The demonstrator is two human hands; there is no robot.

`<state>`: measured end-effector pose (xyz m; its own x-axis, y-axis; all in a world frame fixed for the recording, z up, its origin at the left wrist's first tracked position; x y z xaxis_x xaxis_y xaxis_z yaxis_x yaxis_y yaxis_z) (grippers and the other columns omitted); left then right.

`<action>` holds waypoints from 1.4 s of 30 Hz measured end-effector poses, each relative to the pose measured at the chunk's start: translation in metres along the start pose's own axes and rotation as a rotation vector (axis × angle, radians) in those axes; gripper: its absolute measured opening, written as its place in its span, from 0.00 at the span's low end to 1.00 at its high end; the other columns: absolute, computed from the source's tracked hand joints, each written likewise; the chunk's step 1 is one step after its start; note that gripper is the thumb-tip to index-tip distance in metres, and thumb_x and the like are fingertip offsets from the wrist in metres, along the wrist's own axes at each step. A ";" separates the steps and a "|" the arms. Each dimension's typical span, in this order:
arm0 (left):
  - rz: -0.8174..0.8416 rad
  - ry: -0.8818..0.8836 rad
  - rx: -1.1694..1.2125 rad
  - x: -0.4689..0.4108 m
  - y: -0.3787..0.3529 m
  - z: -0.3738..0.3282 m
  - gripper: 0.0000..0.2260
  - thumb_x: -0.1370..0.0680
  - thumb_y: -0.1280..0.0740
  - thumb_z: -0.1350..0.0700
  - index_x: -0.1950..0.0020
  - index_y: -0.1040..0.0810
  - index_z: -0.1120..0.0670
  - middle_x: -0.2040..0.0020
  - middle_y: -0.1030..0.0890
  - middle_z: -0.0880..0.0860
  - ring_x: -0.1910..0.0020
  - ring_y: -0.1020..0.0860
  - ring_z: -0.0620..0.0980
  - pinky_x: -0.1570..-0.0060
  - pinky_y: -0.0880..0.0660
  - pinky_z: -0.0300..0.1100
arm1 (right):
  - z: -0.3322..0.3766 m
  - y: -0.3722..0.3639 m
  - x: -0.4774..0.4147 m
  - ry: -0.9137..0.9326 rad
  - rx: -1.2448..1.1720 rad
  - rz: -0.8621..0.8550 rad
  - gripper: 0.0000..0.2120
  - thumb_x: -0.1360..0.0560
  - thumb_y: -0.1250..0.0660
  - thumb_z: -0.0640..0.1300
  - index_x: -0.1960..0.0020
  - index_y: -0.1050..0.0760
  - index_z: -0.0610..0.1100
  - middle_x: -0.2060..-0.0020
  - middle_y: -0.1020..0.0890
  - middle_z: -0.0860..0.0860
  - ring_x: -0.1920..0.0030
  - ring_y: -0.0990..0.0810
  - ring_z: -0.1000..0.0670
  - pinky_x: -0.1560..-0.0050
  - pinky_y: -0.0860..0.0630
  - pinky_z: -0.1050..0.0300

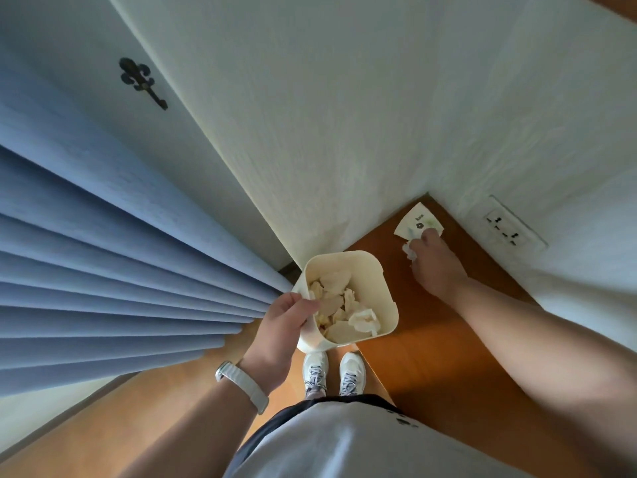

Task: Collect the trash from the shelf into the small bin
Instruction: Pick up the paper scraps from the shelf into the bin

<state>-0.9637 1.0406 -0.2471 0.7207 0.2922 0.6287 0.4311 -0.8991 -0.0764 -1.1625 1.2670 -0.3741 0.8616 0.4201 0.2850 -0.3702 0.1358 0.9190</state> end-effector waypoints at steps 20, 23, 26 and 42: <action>0.056 0.017 -0.022 -0.002 -0.008 0.009 0.16 0.35 0.29 0.52 0.54 0.25 0.61 0.67 0.21 0.50 0.69 0.22 0.46 0.56 0.28 0.44 | 0.086 0.097 0.070 0.200 -0.522 -0.304 0.04 0.24 0.33 0.39 0.51 0.22 0.46 0.59 0.24 0.58 0.60 0.24 0.59 0.60 0.27 0.65; 0.062 0.014 -0.028 0.001 -0.005 0.005 0.15 0.36 0.29 0.52 0.55 0.24 0.60 0.64 0.19 0.52 0.63 0.22 0.51 0.53 0.27 0.46 | 0.113 0.109 0.086 0.332 -0.492 -0.189 0.05 0.24 0.33 0.37 0.52 0.22 0.46 0.61 0.26 0.61 0.61 0.25 0.61 0.60 0.30 0.68; 0.056 0.001 -0.016 0.004 -0.004 0.001 0.20 0.39 0.27 0.50 0.54 0.25 0.61 0.61 0.23 0.58 0.59 0.26 0.55 0.50 0.31 0.50 | 0.135 0.107 0.098 0.436 -0.430 -0.011 0.04 0.23 0.34 0.39 0.51 0.21 0.44 0.58 0.23 0.57 0.61 0.23 0.58 0.60 0.26 0.62; 0.007 -0.005 -0.030 0.008 -0.003 0.006 0.16 0.36 0.29 0.51 0.56 0.26 0.59 0.60 0.24 0.56 0.57 0.27 0.56 0.50 0.30 0.49 | 0.063 0.101 0.043 0.159 -0.184 -0.086 0.20 0.22 0.36 0.50 0.31 0.29 0.47 0.33 0.28 0.51 0.37 0.27 0.48 0.41 0.25 0.50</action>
<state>-0.9558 1.0474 -0.2470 0.7264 0.2878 0.6241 0.4098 -0.9104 -0.0572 -1.1409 1.2418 -0.2521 0.8323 0.5341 0.1481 -0.3675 0.3318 0.8688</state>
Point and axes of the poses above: each hand's wrist, its own x-axis away from the middle knuckle, its own y-axis out of the back of the hand, z = x × y, the point moved 1 cm from there along -x, towards the middle knuckle
